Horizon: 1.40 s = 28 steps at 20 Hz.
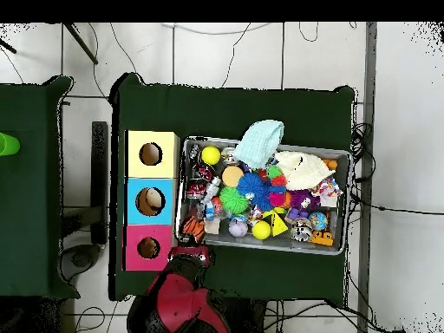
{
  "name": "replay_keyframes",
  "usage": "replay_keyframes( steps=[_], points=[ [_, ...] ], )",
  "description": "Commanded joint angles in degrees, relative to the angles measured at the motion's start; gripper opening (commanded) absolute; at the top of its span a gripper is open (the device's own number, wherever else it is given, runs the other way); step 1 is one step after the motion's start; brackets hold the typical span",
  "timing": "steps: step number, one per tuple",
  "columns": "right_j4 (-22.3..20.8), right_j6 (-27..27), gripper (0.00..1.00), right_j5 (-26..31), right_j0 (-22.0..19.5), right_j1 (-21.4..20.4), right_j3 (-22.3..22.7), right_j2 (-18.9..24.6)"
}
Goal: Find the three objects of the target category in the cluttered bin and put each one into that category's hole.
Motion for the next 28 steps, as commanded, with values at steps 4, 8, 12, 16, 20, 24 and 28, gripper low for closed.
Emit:
replay_keyframes(
  steps=[4, 8, 12, 16, 20, 24, 28],
  points=[
    [0.52, 9.33, 0.00, -3.35, 1.59, -4.72, -0.37, 8.60],
    [1.10, 8.79, 0.00, 1.86, 1.60, -8.18, -1.05, 9.38],
    [2.43, 8.70, 0.00, 5.71, 1.97, -10.54, -1.23, 9.75],
    [3.05, 9.22, 0.00, 6.07, 1.52, -11.40, -0.91, 10.51],
    [5.18, 9.76, 0.00, 5.02, 3.06, -11.16, -0.91, 9.99],
    [6.12, 8.89, 0.00, 2.33, 4.95, -9.15, -0.80, 8.56],
    [7.04, 10.15, 0.00, -0.83, 5.89, -8.28, 0.48, 8.77]
  ],
)
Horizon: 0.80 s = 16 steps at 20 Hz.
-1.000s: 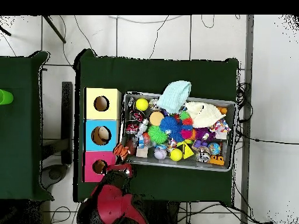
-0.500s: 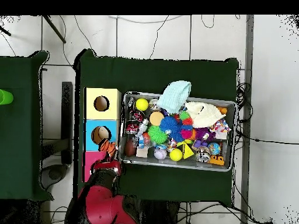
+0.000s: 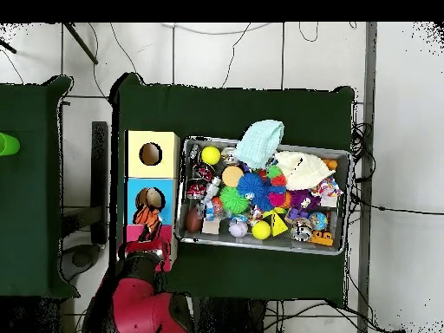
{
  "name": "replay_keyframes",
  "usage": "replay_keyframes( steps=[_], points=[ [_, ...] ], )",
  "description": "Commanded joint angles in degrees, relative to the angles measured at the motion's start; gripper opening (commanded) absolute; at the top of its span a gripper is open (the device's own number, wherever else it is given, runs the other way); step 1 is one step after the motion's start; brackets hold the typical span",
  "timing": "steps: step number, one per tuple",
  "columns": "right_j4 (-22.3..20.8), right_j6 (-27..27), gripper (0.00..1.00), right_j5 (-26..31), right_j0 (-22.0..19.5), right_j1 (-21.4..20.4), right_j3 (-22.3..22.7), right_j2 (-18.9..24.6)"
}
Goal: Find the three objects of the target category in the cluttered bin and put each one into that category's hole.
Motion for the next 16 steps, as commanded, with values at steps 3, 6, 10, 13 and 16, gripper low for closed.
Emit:
replay_keyframes(
  steps=[3, 6, 10, 13, 16],
  points=[
    [4.02, 11.60, 0.00, -4.49, 1.09, 3.59, 1.68, 3.87],
    [3.92, 13.37, 0.00, -6.92, 0.25, 4.01, 3.00, 4.95],
    [4.48, 15.16, 0.00, -8.90, -0.80, 4.77, 4.48, 6.12],
    [4.42, 16.26, 0.00, -10.57, -2.00, 5.23, 5.55, 7.29],
    [4.22, 16.21, 0.00, -11.90, -2.56, 5.69, 6.19, 7.68]
  ],
)
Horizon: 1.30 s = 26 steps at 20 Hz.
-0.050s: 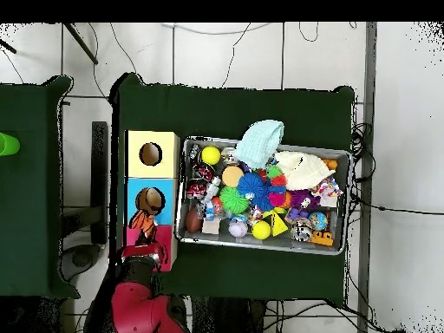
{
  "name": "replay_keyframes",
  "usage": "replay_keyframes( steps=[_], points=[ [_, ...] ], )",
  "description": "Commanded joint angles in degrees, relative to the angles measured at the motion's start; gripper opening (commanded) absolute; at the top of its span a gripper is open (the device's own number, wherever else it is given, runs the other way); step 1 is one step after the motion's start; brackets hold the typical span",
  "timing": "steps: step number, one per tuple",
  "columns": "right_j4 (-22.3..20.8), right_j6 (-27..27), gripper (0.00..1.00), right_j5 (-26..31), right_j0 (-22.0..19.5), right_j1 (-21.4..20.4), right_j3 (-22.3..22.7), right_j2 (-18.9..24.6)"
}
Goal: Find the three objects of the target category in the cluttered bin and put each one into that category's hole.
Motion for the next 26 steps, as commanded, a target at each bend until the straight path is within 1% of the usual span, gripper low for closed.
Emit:
replay_keyframes(
  steps=[1, 3, 8, 11, 14, 19, 23, 26],
  points=[
    [2.18, 16.12, 0.00, -6.65, -3.17, 2.71, 4.13, 6.51],
    [1.70, 15.82, 0.00, -6.52, -3.89, 2.19, 4.43, 7.03],
    [2.04, 14.61, 0.00, -6.99, -3.77, 1.97, 5.38, 6.96],
    [2.08, 13.84, 0.00, -5.41, -4.27, 0.53, 5.03, 7.59],
    [1.83, 13.93, 0.00, -5.41, -5.01, 0.17, 4.87, 8.53],
    [0.82, 12.46, 0.00, -5.64, -5.00, 0.04, 5.08, 8.02],
    [1.16, 12.95, 0.00, -7.80, -4.27, 1.02, 5.53, 7.75],
    [-0.01, 14.16, 0.00, -9.33, -5.45, 0.82, 6.19, 8.77]
  ],
)
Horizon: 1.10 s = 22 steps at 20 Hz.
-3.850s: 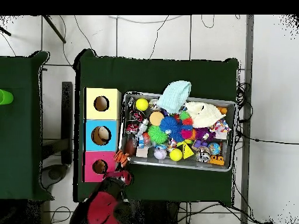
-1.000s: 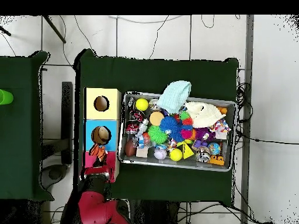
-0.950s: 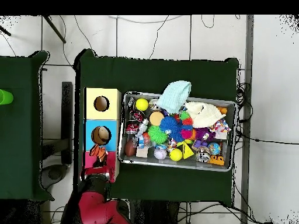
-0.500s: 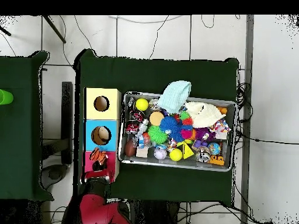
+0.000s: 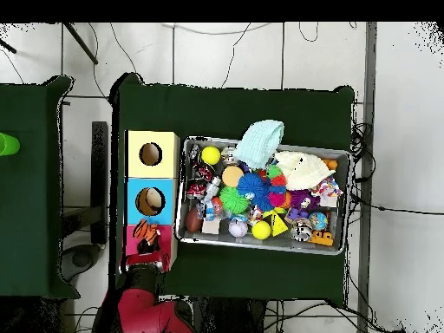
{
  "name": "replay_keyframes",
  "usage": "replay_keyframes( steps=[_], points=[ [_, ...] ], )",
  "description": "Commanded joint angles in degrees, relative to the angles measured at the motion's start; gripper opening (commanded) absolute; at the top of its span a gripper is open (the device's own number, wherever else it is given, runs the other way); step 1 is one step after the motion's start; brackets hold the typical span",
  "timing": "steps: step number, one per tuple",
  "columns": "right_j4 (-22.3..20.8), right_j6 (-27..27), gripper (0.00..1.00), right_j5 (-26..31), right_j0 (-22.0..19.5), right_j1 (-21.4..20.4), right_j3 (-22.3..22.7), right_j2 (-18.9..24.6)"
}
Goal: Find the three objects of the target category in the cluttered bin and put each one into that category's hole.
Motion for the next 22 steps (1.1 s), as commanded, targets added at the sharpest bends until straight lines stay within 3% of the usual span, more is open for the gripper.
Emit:
replay_keyframes(
  steps=[1, 6, 12, 22],
  points=[
    [0.00, 14.64, 0.00, -8.09, -2.16, 1.19, 3.14, 5.06],
    [-0.94, 14.81, 0.00, -8.88, -2.30, -0.31, 5.86, 4.91],
    [-3.83, 13.94, 0.00, -3.55, -5.21, -7.45, 9.96, 6.41],
    [-2.35, 10.48, 0.00, -6.17, -3.54, -4.55, 11.00, 4.33]
  ],
)
